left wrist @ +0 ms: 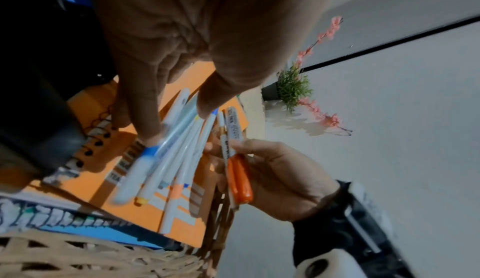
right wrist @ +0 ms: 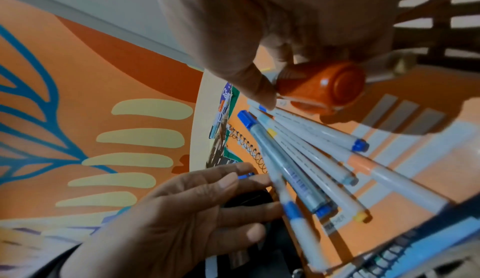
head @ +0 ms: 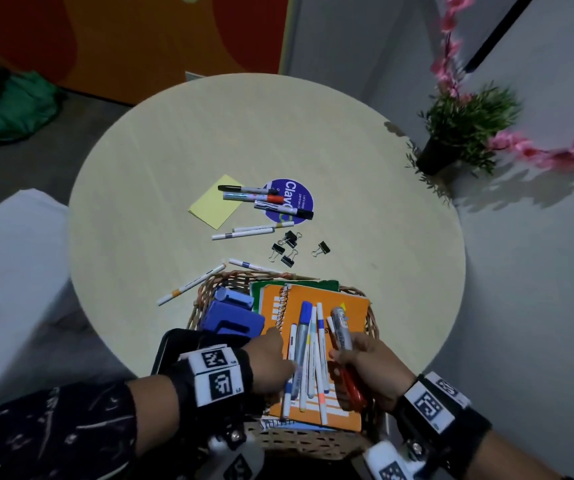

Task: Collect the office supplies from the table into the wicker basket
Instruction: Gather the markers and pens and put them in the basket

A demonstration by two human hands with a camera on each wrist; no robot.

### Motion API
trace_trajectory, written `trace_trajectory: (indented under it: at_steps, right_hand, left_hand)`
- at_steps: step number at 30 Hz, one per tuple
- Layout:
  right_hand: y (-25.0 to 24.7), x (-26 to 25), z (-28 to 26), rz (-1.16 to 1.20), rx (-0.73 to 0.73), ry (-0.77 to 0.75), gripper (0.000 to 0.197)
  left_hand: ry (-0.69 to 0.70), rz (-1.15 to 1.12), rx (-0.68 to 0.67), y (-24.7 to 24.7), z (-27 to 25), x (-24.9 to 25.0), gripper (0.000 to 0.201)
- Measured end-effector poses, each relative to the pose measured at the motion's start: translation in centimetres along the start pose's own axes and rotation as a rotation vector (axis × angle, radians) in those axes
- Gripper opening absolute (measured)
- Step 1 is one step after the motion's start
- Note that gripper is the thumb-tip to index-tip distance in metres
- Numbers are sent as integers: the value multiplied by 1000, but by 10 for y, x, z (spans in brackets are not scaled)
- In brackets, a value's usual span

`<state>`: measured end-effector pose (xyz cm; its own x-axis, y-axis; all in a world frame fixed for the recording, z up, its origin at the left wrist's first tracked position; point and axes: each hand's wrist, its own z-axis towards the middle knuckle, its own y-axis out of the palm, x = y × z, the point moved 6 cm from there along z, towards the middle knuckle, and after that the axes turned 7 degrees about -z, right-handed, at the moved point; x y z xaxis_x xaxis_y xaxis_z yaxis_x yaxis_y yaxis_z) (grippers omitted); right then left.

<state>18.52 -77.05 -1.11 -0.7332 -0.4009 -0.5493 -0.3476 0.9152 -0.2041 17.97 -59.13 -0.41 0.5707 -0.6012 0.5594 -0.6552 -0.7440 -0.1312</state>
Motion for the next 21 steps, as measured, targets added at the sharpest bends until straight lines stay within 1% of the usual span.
trace_trajectory:
  at_steps: [1, 3, 4, 5, 6, 8, 9, 10, 11, 12, 13, 14, 15, 16, 17, 18, 19, 21]
  right_hand:
    - [-1, -1, -1, -10, 18, -25, 11]
    - [-3, -2, -2, -16, 62, -61, 26]
    - [-4, -2, -3, -13, 79, -69, 31]
    - [-4, -3, -5, -17, 92, -72, 35]
    - [-5, -3, -7, -42, 109, -67, 39]
    - [-10, -9, -11, -151, 145, -75, 43]
    - [-13, -18, -14, -238, 164, -103, 44]
    - [-16, -33, -17, -338, 185, -157, 46]
    - [-18, -53, -19, -429, 214, -243, 49]
    - [-18, -79, -22, -508, 243, -352, 51]
    - [-15, -107, -24, -581, 266, -474, 50]
    - [-8, -135, -23, -673, 282, -593, 48]
    - [1, -162, -20, -797, 293, -708, 44]
    - [12, -184, -13, -944, 289, -803, 42]
    - [25, -202, -2, -1100, 256, -866, 40]
    - [38, -213, 15, -1260, 194, -871, 38]
    - [49, -218, 34, -1403, 116, -822, 36]
    - [66, -218, 72, -1628, -36, -639, 32]
  left_hand:
    - [28, -88, -6, -1, -5, -1, 35]
    - [109, -216, 5, -9, -18, 3, 39]
    - [172, -235, 35, -20, -27, 8, 41]
    - [248, -227, 90, -34, -37, 13, 39]
    - [329, -197, 181, -53, -47, 17, 32]
    - [448, -64, 456, -104, -63, 18, 14]
    - [469, 23, 597, -131, -69, 15, 8]
    - [461, 115, 710, -156, -71, 9, 7]
    - [428, 217, 775, -178, -68, 2, 8]
    - [351, 335, 780, -193, -57, -10, 10]
    - [250, 453, 742, -201, -42, -23, 15]
    - [149, 552, 677, -204, -25, -36, 22]
    - [80, 617, 606, -203, -8, -48, 27]
    - [44, 656, 555, -199, 6, -55, 30]
    - [38, 681, 534, -194, 17, -58, 32]
    - [41, 698, 531, -191, 27, -60, 32]
    - [56, 706, 543, -189, 34, -60, 29]
    - [65, 688, 577, -187, 45, -60, 19]
